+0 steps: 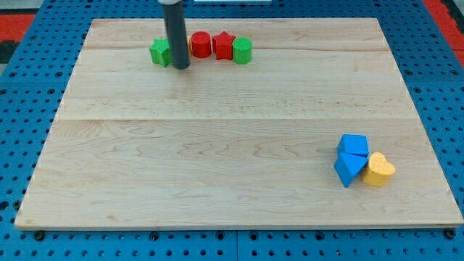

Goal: Move the hexagon along with the green star to the left of red circle

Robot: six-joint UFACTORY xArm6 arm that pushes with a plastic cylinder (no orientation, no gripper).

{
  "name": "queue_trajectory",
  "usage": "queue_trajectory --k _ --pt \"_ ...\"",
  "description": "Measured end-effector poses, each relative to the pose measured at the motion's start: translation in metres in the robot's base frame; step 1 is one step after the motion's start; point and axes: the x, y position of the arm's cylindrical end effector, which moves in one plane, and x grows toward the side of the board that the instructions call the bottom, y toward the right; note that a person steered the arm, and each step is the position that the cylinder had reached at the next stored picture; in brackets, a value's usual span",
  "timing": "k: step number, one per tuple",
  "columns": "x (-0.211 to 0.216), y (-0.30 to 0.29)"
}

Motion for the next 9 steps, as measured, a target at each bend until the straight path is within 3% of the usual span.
queue_trajectory --k 1,3,5,6,9 --pt "-0.010 -0.041" --pt "-0.043 -0.052" --pt "-0.047 -0.081" --pt "-0.005 -0.077" --pt "-0.017 -0.004"
